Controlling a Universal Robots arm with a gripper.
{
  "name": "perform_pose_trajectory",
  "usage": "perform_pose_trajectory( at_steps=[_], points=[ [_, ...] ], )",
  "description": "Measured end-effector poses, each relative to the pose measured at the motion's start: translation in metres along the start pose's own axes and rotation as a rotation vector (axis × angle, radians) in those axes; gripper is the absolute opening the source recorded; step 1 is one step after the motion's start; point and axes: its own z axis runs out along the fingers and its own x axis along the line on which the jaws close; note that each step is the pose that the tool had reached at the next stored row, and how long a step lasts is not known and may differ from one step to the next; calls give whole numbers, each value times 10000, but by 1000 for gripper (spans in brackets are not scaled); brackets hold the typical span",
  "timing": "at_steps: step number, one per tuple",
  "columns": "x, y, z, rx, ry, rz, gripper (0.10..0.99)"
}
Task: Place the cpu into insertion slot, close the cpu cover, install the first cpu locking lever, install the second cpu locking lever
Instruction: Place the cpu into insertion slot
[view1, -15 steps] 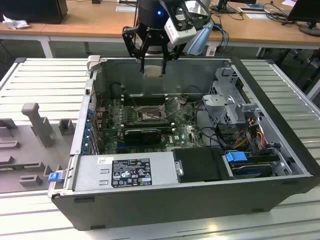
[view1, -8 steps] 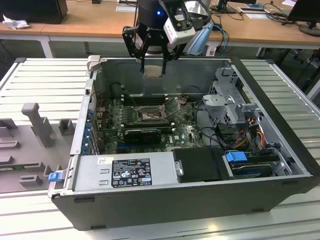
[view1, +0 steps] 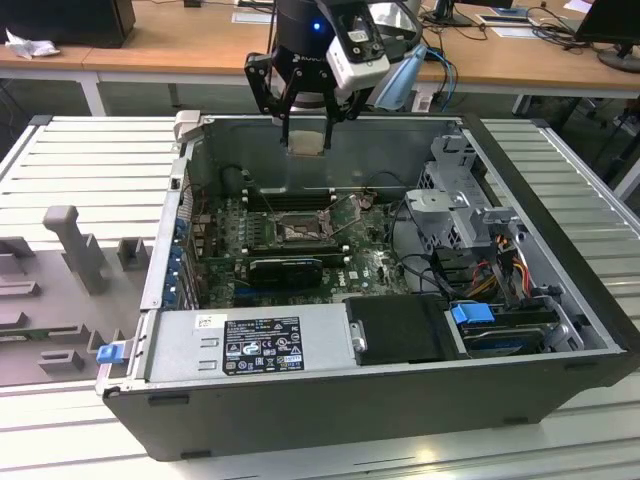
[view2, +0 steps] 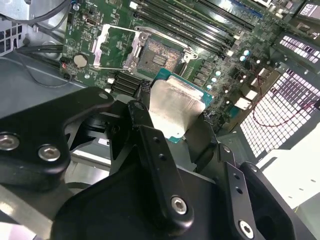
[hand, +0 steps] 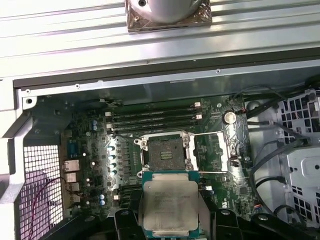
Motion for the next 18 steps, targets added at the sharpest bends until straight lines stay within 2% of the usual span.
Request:
perform_pose_trajectory(
  at_steps=[18],
  points=[
    [0,0,0,-11,-56,632,529]
  ],
)
